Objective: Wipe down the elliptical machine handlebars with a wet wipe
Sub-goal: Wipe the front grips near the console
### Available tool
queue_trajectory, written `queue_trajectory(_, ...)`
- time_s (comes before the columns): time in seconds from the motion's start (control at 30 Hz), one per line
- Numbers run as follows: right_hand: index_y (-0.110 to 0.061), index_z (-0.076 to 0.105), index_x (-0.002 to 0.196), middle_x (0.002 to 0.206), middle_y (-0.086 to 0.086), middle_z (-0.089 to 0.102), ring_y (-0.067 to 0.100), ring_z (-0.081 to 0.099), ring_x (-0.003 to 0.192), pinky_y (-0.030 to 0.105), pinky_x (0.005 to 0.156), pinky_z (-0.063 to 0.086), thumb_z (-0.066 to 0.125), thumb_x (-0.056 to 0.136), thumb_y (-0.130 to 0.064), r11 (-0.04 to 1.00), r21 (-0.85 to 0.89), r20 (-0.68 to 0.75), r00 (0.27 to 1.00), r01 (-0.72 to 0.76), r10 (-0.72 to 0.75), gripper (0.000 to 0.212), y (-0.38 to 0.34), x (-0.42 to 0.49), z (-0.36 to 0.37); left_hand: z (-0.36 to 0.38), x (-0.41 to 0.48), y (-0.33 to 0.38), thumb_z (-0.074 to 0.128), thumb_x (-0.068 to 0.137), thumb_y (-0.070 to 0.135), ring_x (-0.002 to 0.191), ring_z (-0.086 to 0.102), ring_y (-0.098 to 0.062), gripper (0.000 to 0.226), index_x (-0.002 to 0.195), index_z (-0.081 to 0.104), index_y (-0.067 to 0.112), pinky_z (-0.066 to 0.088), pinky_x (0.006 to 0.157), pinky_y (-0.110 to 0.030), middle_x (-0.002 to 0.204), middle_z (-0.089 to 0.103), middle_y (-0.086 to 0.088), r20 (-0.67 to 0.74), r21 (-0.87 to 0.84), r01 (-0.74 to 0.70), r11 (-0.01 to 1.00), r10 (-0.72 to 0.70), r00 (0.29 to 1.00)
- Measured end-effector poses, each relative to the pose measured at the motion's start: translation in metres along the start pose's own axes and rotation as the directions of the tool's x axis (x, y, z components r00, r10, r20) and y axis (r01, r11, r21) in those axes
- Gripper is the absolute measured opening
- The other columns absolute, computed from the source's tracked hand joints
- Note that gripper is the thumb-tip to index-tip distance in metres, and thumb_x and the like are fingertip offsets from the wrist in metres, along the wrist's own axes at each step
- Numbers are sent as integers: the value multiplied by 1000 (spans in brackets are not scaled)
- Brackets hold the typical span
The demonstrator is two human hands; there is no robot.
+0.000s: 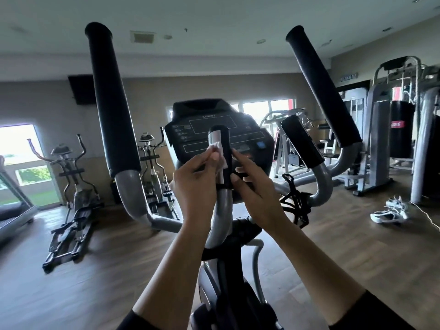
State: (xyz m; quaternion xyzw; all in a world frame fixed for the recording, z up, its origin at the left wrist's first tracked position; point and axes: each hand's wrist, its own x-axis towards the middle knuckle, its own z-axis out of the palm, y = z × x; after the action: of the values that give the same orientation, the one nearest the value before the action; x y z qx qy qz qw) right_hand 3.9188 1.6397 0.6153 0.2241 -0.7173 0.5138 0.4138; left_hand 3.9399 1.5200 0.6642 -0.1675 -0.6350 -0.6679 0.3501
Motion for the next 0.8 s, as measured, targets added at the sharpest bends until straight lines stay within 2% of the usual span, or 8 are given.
queue_trajectory(0.13, -26, 42, 143, 131, -9, 56, 11, 49, 120, 19, 98, 40, 54, 90, -26, 998, 58, 41, 999, 5, -7, 54, 2, 2, -1, 5, 4, 6, 77, 79, 25, 71, 65, 8, 12, 87, 75, 33, 44, 60, -4, 73, 70, 22, -46, 63, -3, 998, 6, 999)
queue_trajectory(0.2, -25, 42, 143, 133, -9, 55, 11, 49, 122, 27, 103, 41, 55, 90, -26, 997, 75, 46, 999, 11, -15, 55, 3, 4, -2, 8, 11, 10, 79, 75, 31, 75, 65, 6, 11, 85, 75, 35, 46, 66, -8, 76, 70, 21, -55, 133, 2, 991, 5, 998)
queue_trajectory(0.33, -24, 40, 145, 139, -8, 51, 11, 47, 126, 39, 106, 41, 56, 89, -32, 997, 79, 69, 997, 22, -28, 58, 6, 8, -5, 13, 19, 16, 80, 69, 38, 85, 64, 3, 15, 76, 68, 43, 49, 91, -38, 80, 67, 28, -46, 259, -30, 966, 43, 998)
queue_trajectory(0.47, -23, 38, 146, 140, -9, 50, 12, 47, 127, 33, 106, 40, 55, 89, -41, 994, 99, 88, 994, 51, -60, 62, 10, 10, -6, 9, 13, 14, 82, 69, 34, 74, 64, 5, 20, 77, 65, 43, 51, 75, -28, 80, 65, 30, -9, 308, -66, 949, 72, 997)
queue_trajectory(0.6, -22, 38, 145, 140, -13, 49, 10, 46, 127, 25, 105, 38, 57, 90, -29, 991, 114, 97, 992, 73, -84, 59, 10, 11, -8, 15, 23, 24, 82, 70, 28, 71, 55, 20, 22, 70, 63, 39, 42, 67, -13, 71, 60, 38, -1, 327, -108, 939, 115, 993)
queue_trajectory(0.63, -22, 38, 145, 140, -14, 49, 10, 46, 127, 23, 105, 38, 57, 90, -29, 990, 119, 99, 991, 74, -86, 59, 10, 11, -8, 17, 25, 25, 81, 71, 28, 75, 57, 17, 24, 68, 61, 41, 44, 73, -13, 71, 58, 42, -1, 336, -127, 933, 135, 991)
queue_trajectory(0.7, -23, 38, 145, 138, -19, 48, 9, 46, 127, 20, 104, 37, 57, 90, -33, 988, 132, 101, 991, 74, -88, 60, 11, 11, -7, 17, 22, 20, 80, 70, 29, 81, 63, 4, 24, 70, 61, 43, 52, 82, -27, 77, 61, 39, -13, 344, -137, 929, 151, 989)
queue_trajectory(0.8, -26, 37, 146, 137, -23, 47, 8, 46, 127, 22, 103, 38, 54, 88, -40, 989, 134, 100, 992, 66, -80, 62, 11, 11, -6, 14, 15, 13, 81, 68, 30, 80, 66, -4, 24, 77, 62, 42, 54, 72, -31, 84, 65, 24, -30, 317, -122, 941, 139, 990)
